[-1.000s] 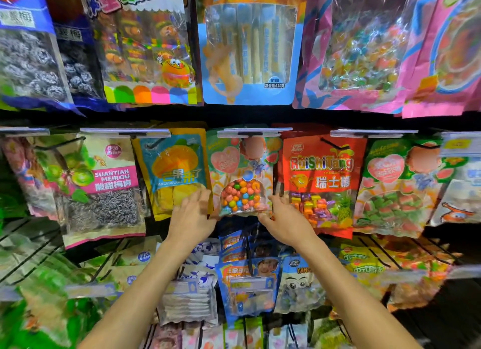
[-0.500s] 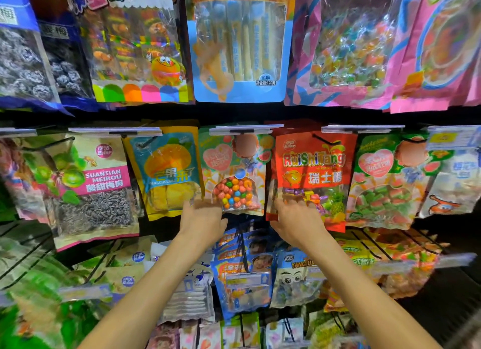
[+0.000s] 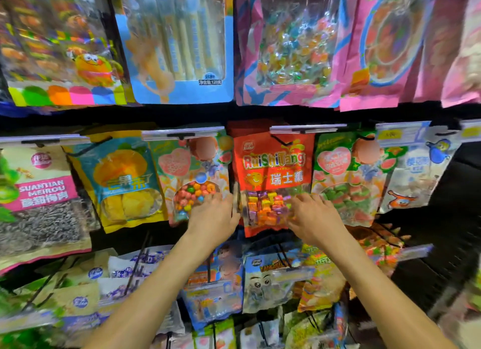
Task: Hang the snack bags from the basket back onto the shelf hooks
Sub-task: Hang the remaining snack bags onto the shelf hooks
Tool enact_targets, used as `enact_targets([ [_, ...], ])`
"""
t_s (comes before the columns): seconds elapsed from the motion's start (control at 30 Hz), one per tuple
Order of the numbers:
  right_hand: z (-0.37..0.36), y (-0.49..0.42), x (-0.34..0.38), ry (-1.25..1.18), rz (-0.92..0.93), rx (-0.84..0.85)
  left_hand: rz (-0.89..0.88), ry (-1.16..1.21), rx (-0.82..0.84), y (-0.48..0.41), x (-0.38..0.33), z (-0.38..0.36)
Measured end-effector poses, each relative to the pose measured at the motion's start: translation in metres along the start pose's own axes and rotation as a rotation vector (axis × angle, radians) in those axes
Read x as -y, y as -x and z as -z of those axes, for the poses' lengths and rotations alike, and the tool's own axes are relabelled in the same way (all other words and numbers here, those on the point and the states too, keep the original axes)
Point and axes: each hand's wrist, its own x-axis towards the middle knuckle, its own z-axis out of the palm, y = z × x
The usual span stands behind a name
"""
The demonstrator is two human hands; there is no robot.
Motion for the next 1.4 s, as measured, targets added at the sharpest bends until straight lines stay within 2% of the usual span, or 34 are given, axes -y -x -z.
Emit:
enact_targets([
  [0.27,0.000,-0.017,-0.042,-0.024,-0.063,-0.067,0.097,0.172,-0.063,-0.019,-0.023,-0.011],
  [0.53,-0.005,-0.030,-0.046,-0.291,-0.134,-0.238,0.240,0.671,-0.073,-0.030,-0.021,-0.022],
  [0.6,-0.012,-0.037,-0.048,-0.493,-0.134,-0.229,0.291,0.805,-0.094,-0.030,-0.024,-0.026],
  [0.73,-0.024,-0.048,-0.048,-1.052,-0.149,-0.085,0.376,0.993,-0.166,-0.034,-0.032,-0.037],
  [0.87,-0.021,-0.055,-0.042,-1.285,-0.184,-0.009,0.431,1.163,-0.261,-0.038,-0.040,-0.042],
  [1.0,-0.024,-0.061,-0.034,-1.486,-0.237,0.029,0.437,1.303,-0.226,-0.043,-0.042,-0.049],
  [1.1,-0.029,-0.063,-0.030,-1.564,-0.249,0.050,0.391,1.339,-0.166,-0.045,-0.048,-0.055],
  [1.2,-0.035,-0.063,-0.028,-1.624,-0.243,0.057,0.419,1.353,-0.147,-0.048,-0.053,-0.064],
  [1.4,-0.045,-0.068,-0.025,-1.570,-0.266,0.059,0.471,1.297,-0.136,-0.044,-0.067,-0.055],
])
